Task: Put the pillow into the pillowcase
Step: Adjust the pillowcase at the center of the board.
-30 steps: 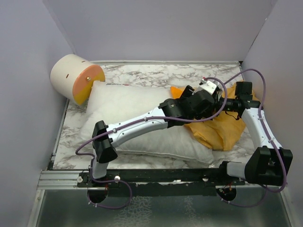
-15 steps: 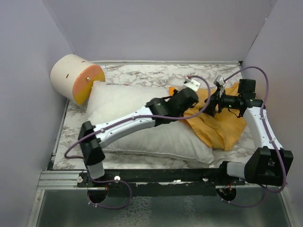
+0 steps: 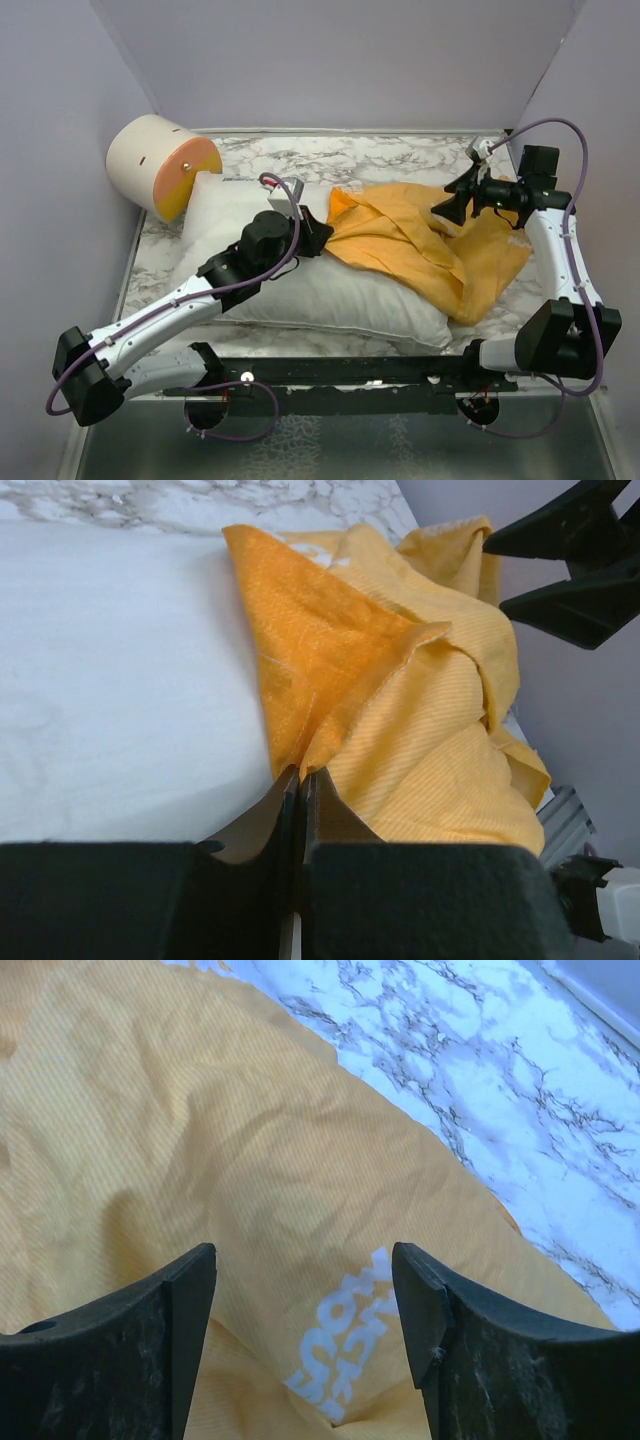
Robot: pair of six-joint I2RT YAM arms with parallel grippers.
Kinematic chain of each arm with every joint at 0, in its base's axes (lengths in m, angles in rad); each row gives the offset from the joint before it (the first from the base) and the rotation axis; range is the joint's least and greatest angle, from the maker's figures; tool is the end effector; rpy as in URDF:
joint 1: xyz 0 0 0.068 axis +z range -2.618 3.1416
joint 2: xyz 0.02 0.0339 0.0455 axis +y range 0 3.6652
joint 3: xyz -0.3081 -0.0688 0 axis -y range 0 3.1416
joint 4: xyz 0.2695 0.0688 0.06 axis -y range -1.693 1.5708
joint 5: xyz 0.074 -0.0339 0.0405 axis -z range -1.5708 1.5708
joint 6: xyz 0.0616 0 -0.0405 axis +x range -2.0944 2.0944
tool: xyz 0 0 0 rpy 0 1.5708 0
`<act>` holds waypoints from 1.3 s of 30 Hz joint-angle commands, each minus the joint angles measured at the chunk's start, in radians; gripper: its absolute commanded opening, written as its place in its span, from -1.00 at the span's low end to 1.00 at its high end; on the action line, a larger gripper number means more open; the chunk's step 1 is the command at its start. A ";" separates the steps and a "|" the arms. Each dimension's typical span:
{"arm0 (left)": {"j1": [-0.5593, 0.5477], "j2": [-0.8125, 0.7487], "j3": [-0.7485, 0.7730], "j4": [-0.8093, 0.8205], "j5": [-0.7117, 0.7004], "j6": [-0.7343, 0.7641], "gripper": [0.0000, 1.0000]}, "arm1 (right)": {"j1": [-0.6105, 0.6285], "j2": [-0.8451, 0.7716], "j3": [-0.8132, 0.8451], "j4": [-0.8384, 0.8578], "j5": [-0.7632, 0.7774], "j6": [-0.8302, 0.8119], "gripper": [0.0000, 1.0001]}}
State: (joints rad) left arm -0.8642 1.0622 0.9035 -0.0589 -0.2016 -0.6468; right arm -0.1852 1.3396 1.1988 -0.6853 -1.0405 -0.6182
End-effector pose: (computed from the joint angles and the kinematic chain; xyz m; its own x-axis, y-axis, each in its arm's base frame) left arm 0.1891 -0.2025 0.3703 -0.4844 -0.3419 -0.8052 0.4089 0.7252 -0.5539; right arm 0.3006 -0.0023 0.3577 -0.3099 -0.2402 -0.9199 -0.8113 0.5713 0.1241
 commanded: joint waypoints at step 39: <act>0.031 0.164 0.324 0.091 0.221 0.279 -1.00 | -0.086 0.154 0.440 0.102 0.443 0.087 -0.98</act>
State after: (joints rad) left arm -0.8444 1.1633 1.1290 -0.0063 -0.0650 -0.4503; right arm -0.2157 1.4792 1.5551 -0.6640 -0.7689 -0.5442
